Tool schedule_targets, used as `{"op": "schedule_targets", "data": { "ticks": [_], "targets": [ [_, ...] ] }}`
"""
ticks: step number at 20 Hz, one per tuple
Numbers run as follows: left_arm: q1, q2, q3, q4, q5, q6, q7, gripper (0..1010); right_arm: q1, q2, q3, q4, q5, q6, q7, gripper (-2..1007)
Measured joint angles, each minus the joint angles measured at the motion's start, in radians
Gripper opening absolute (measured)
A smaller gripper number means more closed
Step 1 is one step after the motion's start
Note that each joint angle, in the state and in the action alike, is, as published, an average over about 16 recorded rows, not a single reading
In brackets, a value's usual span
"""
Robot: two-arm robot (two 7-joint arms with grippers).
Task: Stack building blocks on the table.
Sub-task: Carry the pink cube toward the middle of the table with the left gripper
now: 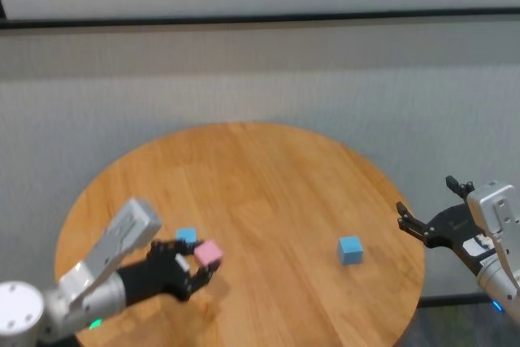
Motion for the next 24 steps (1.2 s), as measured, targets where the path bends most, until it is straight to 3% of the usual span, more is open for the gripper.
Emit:
{"op": "schedule_targets", "data": {
  "ticks": [11, 18, 24],
  "targets": [
    [-0.078, -0.087, -0.004, -0.018, 0.079, 0.094, 0.087, 401, 0.000, 0.000, 0.000, 0.000, 0.000, 0.000, 0.000, 1005],
    [-0.109, -0.144, 0.007, 0.005, 0.118, 0.122, 0.112, 401, 0.000, 0.000, 0.000, 0.000, 0.000, 0.000, 0.000, 1005],
    [-0.132, -0.194, 0.017, 0.056, 0.144, 0.134, 0.128, 401, 0.000, 0.000, 0.000, 0.000, 0.000, 0.000, 0.000, 1005]
  ]
}}
